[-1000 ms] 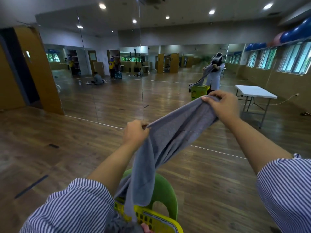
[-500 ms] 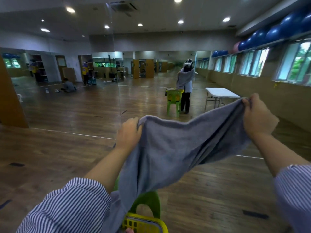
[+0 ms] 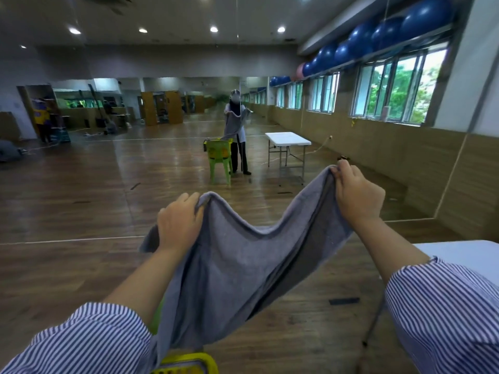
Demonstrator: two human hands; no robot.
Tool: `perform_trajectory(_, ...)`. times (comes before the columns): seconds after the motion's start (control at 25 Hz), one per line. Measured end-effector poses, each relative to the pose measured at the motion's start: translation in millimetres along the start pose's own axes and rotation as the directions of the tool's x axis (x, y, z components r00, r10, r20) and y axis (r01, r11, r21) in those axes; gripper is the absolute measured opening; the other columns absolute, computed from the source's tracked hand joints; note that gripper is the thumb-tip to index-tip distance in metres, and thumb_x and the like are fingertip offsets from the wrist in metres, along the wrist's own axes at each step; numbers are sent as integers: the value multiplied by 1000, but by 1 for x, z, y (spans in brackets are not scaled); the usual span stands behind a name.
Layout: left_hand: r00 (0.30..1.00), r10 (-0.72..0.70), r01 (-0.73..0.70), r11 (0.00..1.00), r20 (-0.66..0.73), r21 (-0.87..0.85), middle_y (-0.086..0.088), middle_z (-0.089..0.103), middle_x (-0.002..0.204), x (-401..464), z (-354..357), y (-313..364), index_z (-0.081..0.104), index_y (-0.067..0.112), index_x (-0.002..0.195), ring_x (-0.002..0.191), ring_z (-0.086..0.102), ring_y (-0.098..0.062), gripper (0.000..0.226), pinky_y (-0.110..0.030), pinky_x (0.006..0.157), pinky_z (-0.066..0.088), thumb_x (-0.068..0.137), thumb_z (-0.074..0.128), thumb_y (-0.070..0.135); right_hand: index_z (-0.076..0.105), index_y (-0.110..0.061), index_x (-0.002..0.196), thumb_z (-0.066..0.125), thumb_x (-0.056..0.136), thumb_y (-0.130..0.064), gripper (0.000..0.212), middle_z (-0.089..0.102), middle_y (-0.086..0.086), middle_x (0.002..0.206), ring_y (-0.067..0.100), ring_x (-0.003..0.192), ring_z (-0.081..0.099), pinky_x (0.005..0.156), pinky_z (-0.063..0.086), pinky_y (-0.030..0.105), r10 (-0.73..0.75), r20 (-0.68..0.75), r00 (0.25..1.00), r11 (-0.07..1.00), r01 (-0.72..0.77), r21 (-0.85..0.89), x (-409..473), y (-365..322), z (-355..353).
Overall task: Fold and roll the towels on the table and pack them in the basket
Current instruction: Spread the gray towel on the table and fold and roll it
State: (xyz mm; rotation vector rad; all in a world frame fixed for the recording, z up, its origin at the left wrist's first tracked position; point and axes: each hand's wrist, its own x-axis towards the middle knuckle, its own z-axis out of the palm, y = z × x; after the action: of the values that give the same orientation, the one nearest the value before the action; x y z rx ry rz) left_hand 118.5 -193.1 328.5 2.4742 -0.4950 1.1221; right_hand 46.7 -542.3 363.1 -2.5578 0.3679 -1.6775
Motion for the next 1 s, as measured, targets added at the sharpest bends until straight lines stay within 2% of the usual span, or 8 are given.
perform_trajectory(0.12,999,21,-19,998,-27,52,-8,57,75,14,20,28,61,13,87,65,59,-35,42,-37,59,35,90,29,41,51,-18,100,30,98,-42,32,58,6,78,35,46,52,44,30,25,-1,-10,1000,1000,1,-9,10,30,3)
perform_trajectory(0.36,985,125,-114,989,-115,100,-9,57,67,56,66,116,60,12,77,58,57,-34,36,-36,55,34,90,37,37,53,-20,101,38,99,-37,23,57,4,74,32,46,52,43,25,21,5,-22,1000,994,-7,-110,37,112,2)
perform_trajectory(0.48,983,142,-135,989,-120,63,-9,57,67,70,95,173,62,14,76,59,57,-34,37,-34,55,28,92,38,38,54,-20,102,39,99,-35,21,57,4,74,30,46,52,44,19,20,31,-24,999,984,-35,-174,43,166,-13)
perform_trajectory(0.64,964,236,-239,971,-120,-8,-7,57,66,78,133,263,61,15,75,58,56,-32,31,-33,56,25,92,44,36,56,-19,101,40,99,-35,22,56,4,73,29,46,50,45,15,18,71,-34,997,958,-77,-277,41,243,-41)
perform_trajectory(0.72,958,263,-270,962,-117,-46,-7,57,66,80,148,301,61,17,75,59,55,-32,33,-34,56,25,92,41,37,56,-20,100,39,99,-35,23,56,4,73,29,47,51,45,18,19,93,-42,995,943,-102,-318,37,275,-53)
perform_trajectory(1.0,945,309,-323,930,-103,-175,-5,55,63,95,219,371,58,16,69,55,53,-31,35,-33,56,25,91,39,37,54,-21,97,32,99,-37,28,59,2,75,27,48,53,44,21,19,132,-30,991,899,-132,-417,29,349,-45)
